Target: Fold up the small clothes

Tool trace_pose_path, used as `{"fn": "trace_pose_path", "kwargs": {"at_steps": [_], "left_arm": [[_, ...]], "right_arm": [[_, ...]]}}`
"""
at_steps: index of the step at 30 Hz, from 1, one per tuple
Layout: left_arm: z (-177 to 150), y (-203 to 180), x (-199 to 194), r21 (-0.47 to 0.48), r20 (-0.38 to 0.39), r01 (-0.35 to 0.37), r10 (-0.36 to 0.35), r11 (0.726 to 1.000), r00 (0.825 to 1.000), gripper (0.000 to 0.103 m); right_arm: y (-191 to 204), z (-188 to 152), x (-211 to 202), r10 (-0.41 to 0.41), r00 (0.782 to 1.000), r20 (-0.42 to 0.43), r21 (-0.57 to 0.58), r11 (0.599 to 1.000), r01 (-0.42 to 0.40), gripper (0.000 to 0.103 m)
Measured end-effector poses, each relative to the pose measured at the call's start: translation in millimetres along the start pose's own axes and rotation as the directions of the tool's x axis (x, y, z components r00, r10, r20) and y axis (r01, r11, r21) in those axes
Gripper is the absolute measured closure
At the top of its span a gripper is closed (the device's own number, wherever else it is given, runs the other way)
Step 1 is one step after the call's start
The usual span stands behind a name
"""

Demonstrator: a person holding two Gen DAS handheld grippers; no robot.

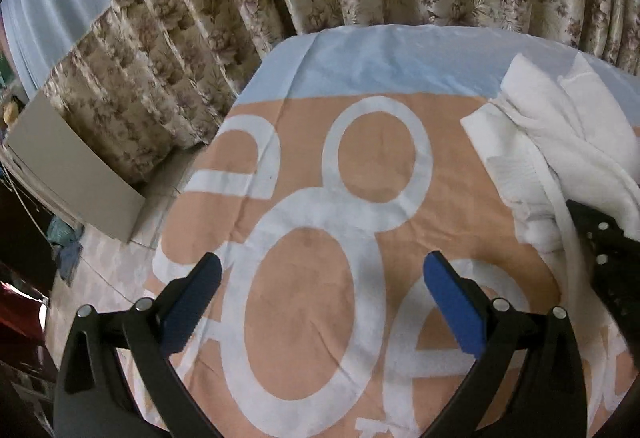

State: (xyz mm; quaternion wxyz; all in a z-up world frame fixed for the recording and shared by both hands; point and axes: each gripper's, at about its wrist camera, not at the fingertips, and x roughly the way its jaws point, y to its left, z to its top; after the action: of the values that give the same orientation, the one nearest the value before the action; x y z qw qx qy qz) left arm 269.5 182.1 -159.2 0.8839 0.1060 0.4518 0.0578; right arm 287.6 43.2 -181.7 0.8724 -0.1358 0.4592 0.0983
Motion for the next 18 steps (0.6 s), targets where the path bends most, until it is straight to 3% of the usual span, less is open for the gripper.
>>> {"fn": "trace_pose_path", "kwargs": {"at_steps": [1, 4, 6, 9, 10, 12, 15, 18], "left_arm": [[-2, 2, 0, -0.001, 0.000, 0.000, 0.000, 1.000, 1.000, 0.001], [-7, 0, -3, -0.001, -0.001, 0.007, -0.007, 1.000, 1.000, 0.001], [-6, -1, -5, 0.008, 0.006, 0.007, -0.007, 1.000, 1.000, 0.001], [-2, -4, -13, 0.021, 0.023, 0.032, -0.032, 0.999, 0.999, 0.001], [1, -6, -20, 0.017, 0.034, 0.064, -0.064, 0.998, 0.997, 0.001], [6, -9, -30, 0.007, 0.049, 0.127, -0.127, 0.992, 0.991, 0.001], [17, -24, -45, -0.011, 0.055, 0.266, -0.265, 0.964, 0.963, 0.001], [24, -54, -59, -0.001, 0.045, 0.417, -0.416, 0.909, 0.908, 0.001]], "right_arm": [[2, -2, -1, -0.015, 1.000, 0.005, -0.016, 1.000, 0.015, 0.079], [-9, -3, -17, 0.072, 0.997, -0.005, -0.009, 0.997, -0.072, 0.071], [-29, -4, -40, 0.198, 0.980, -0.003, 0.028, 0.980, -0.198, 0.061], [-61, -6, -80, 0.299, 0.953, 0.055, 0.065, 0.951, -0.302, 0.045], [-72, -8, -92, 0.305, 0.949, 0.080, 0.078, 0.947, -0.311, 0.037], [-104, -14, -108, 0.268, 0.955, 0.128, 0.116, 0.952, -0.283, 0.033], [-136, -24, -103, 0.211, 0.969, 0.130, 0.181, 0.956, -0.232, 0.032], [-157, -38, -78, 0.216, 0.972, 0.090, 0.271, 0.934, -0.232, 0.033]]}}
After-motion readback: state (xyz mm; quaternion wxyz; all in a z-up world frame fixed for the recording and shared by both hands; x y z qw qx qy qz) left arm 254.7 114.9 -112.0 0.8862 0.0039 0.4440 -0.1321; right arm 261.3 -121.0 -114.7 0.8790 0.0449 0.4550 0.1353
